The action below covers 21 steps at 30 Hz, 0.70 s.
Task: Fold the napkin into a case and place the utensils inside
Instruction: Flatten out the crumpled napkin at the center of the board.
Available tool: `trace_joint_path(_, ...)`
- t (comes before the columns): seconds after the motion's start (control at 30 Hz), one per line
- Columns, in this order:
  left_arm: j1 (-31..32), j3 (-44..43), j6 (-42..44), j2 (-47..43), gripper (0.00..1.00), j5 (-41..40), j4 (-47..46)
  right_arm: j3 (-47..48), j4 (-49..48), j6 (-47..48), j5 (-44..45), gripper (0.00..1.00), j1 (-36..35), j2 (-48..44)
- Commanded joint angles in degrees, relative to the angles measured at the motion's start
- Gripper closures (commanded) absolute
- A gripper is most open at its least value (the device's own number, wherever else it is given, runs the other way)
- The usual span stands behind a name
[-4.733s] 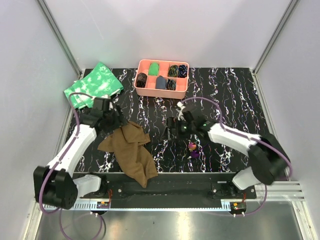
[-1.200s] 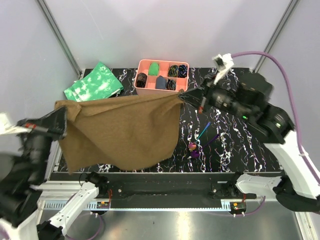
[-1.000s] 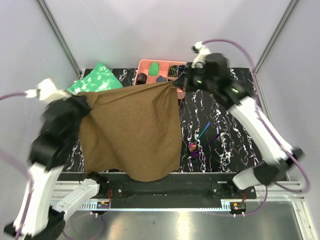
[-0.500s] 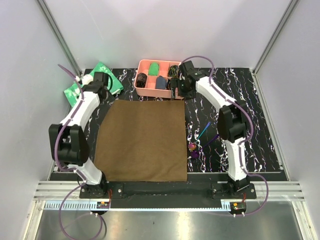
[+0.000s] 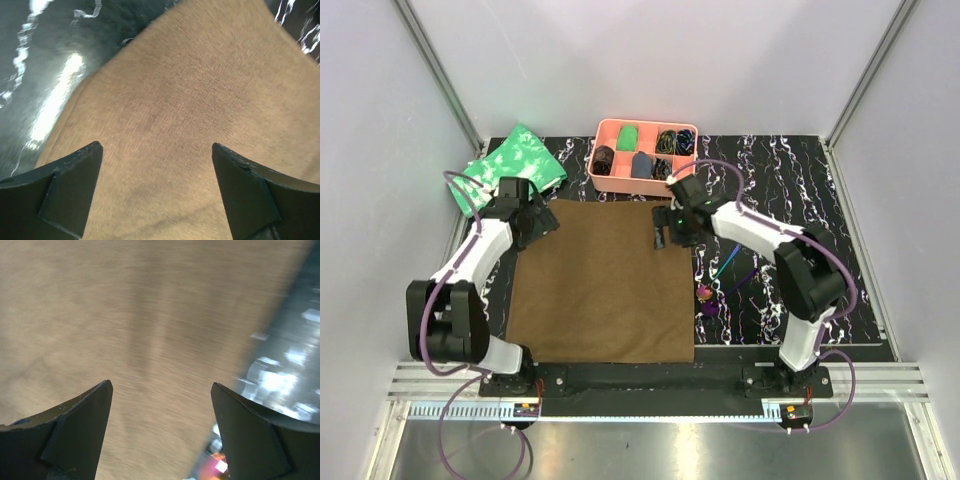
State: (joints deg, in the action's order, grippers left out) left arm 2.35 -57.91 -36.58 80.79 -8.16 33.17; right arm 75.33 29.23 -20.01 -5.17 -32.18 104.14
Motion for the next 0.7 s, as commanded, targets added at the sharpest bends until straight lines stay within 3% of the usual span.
trace_joint_path(0.0,-1.03,-8.6,12.71,5.91,0.02,5.86,-9.69,2.45,-7.79,-1.88,-4.05,0.13,-2.62,3.34)
trace_joint_path(0.17,-2.35,-35.71,23.12,26.75,0.02,8.86,5.57,3.94,-8.23,-0.65,-6.08,0.14,-2.62,4.93)
trace_joint_path(0.23,-3.76,-41.56,26.73,35.11,0.04,12.74,10.75,4.3,-8.75,-0.38,-7.75,0.14,-2.62,5.28)
trace_joint_path(0.4,-4.37,-42.11,30.51,40.49,0.05,15.63,7.45,3.69,-10.6,-0.47,-11.26,0.14,-2.53,5.2)
trace_joint_path(0.57,-4.37,-37.2,30.16,40.67,0.12,17.04,2.61,2.45,-11.83,0.5,-11.79,0.14,-2.62,5.2)
trace_joint_path(0.6,-4.37,-36.49,29.55,40.5,0.15,17.04,1.3,2.19,-11.92,0.59,-11.88,0.14,-2.53,5.46)
trace_joint_path(0.67,-4.37,-33.87,28.58,39.1,0.32,17.48,0.32,1.84,-12.09,0.59,-11.88,0.14,-2.36,5.99)
